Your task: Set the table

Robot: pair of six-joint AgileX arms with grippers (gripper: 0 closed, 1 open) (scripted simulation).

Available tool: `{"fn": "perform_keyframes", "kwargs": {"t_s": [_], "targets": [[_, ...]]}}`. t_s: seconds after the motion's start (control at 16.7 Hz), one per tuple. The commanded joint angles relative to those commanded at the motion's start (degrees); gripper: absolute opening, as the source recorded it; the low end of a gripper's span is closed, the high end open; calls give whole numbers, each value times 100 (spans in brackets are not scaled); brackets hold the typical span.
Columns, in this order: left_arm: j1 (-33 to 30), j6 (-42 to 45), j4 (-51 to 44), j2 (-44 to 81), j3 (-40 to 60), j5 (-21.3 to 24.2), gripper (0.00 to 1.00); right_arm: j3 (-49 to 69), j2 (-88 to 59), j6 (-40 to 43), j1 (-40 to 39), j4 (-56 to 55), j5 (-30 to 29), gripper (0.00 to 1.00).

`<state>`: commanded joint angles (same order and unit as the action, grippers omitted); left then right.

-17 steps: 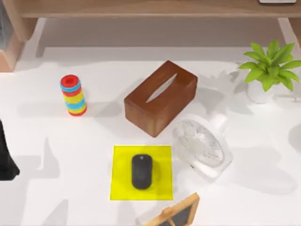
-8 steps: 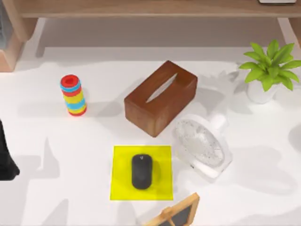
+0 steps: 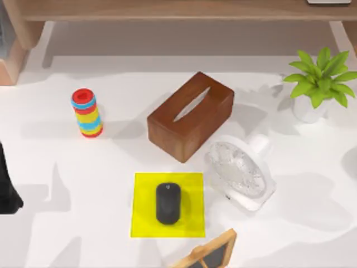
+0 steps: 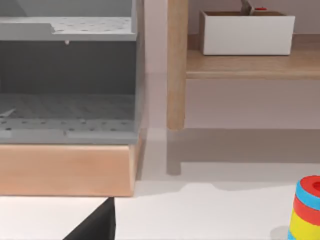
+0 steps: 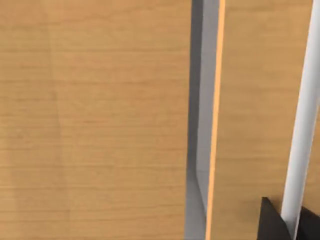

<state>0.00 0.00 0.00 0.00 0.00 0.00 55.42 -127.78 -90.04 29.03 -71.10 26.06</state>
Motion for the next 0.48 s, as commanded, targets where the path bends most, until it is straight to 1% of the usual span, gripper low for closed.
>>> {"fn": "perform_keyframes", "kwargs": {"t_s": [0.12, 0.48], "targets": [[0, 0, 0, 0, 0, 0, 100, 218, -122, -6, -37, 115, -65, 0], [0, 0, 0, 0, 0, 0, 100, 1498, -686, -9, -344, 800, -344, 0]]}}
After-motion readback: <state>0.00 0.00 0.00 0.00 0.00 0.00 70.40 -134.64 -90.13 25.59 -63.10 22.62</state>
